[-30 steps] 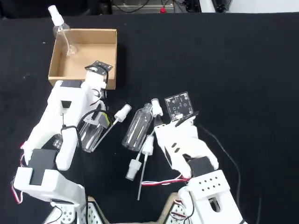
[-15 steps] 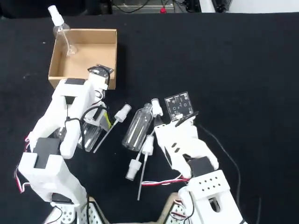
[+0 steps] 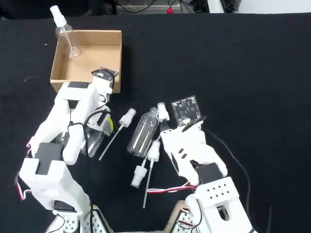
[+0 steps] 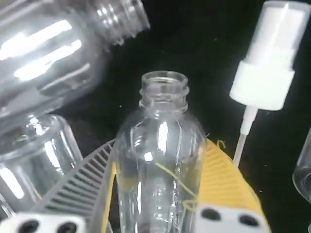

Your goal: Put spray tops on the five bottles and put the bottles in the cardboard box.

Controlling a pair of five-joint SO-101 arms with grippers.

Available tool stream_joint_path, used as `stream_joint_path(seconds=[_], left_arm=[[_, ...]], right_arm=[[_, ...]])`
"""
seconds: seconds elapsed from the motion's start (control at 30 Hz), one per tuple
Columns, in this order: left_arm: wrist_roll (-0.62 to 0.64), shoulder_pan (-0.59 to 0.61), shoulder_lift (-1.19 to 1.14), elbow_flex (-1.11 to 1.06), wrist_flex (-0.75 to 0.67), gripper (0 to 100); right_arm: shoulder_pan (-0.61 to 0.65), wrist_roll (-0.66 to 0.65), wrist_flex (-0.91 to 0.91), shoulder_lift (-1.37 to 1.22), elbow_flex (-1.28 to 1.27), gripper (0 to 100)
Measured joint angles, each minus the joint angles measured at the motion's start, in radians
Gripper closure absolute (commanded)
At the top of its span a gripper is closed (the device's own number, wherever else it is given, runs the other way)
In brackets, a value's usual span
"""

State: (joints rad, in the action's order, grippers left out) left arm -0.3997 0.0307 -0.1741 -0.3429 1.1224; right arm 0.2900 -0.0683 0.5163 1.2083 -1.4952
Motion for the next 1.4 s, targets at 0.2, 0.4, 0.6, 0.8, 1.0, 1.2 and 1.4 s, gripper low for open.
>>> stream_joint_path(seconds=[0.2,0.4,0.6,0.8,1.0,1.2,1.4], left_arm=[[0.0,0.0,0.02,0.018,0.071,83],[0.0,0.0,0.215,0.008,0.178,83],[0.0,0.049,0.405,-0.097,0.235,83],[0.0,0.104,0.606,-0.244,0.247,83],[0.107,0.117,0.798,-0.351,0.195,83],[0.181,0.092,0.876,-0.439,0.183,83],[0.192,0.092,0.928,-0.549,0.097,83]], right_arm=[[0.0,0.0,0.0,0.0,0.0,90.0],[0.0,0.0,0.0,0.0,0.0,90.0],[0.0,0.0,0.0,0.0,0.0,90.0],[0.0,0.005,0.051,-0.002,0.017,90.0],[-0.008,0.066,0.207,-0.002,0.167,90.0],[-0.008,0.072,0.301,-0.002,0.299,90.0],[-0.008,0.072,0.302,-0.17,0.413,90.0]])
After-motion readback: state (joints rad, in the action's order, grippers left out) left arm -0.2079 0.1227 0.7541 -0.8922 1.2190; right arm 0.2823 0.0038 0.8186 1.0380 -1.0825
